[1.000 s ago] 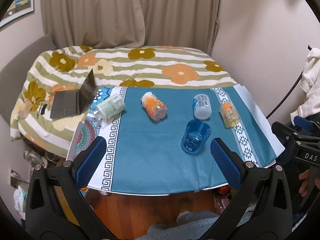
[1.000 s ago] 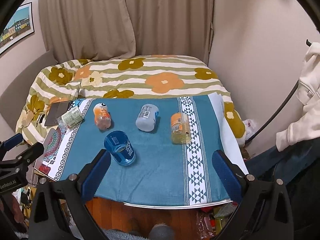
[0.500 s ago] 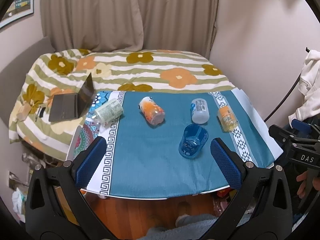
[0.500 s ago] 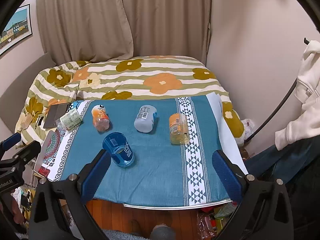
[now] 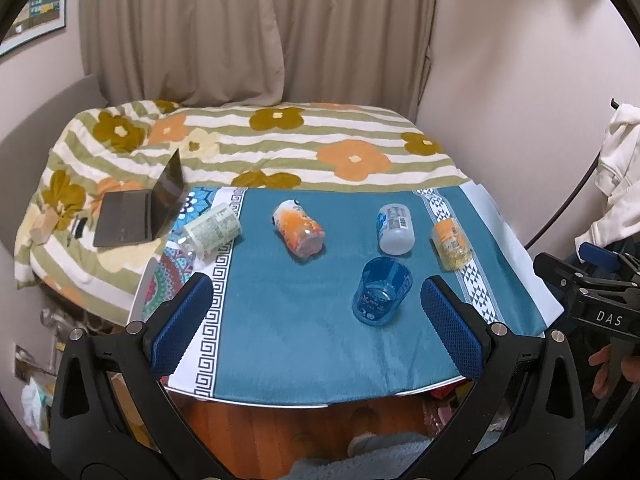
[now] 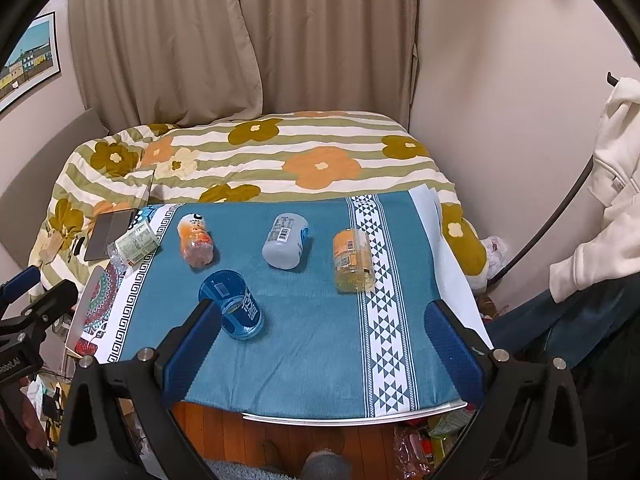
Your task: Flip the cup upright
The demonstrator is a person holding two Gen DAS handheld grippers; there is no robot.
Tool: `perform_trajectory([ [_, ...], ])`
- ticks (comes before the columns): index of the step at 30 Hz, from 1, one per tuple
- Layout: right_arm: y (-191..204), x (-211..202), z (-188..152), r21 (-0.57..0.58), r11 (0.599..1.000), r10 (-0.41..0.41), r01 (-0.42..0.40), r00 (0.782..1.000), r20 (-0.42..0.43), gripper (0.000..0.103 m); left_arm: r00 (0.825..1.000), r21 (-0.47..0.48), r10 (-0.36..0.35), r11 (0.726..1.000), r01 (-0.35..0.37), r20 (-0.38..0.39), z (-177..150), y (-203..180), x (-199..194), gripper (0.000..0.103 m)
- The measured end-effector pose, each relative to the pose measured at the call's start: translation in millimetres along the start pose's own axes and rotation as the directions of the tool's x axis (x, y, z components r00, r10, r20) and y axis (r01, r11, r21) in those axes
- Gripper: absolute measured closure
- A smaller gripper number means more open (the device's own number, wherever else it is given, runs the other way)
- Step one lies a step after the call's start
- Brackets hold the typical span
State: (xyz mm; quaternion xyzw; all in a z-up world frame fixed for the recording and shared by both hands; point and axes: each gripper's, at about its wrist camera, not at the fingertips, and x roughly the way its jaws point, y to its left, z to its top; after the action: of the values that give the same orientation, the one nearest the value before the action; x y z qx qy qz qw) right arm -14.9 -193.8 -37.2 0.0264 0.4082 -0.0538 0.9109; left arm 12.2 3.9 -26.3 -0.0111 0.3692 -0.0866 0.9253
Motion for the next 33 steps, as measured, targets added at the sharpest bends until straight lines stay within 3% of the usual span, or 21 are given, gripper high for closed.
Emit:
perform_trajectory([
  [25,-2.4,6.1,5.8,0.012,1.000,-0.006,0.006,1.000,-0.005,0.002,1.000,0.010,0.009,1.000,-0.009,0.008,7.0,-3.3,2.5,0.000],
  [33,-1.4,12.8,5.9,0.023,0.999,0.044,-0.044,0.999,-0.010,0.002,0.999,0.037,0.046,0.998,-0.047,0.026,17.1,-6.0,8.0,0.000],
])
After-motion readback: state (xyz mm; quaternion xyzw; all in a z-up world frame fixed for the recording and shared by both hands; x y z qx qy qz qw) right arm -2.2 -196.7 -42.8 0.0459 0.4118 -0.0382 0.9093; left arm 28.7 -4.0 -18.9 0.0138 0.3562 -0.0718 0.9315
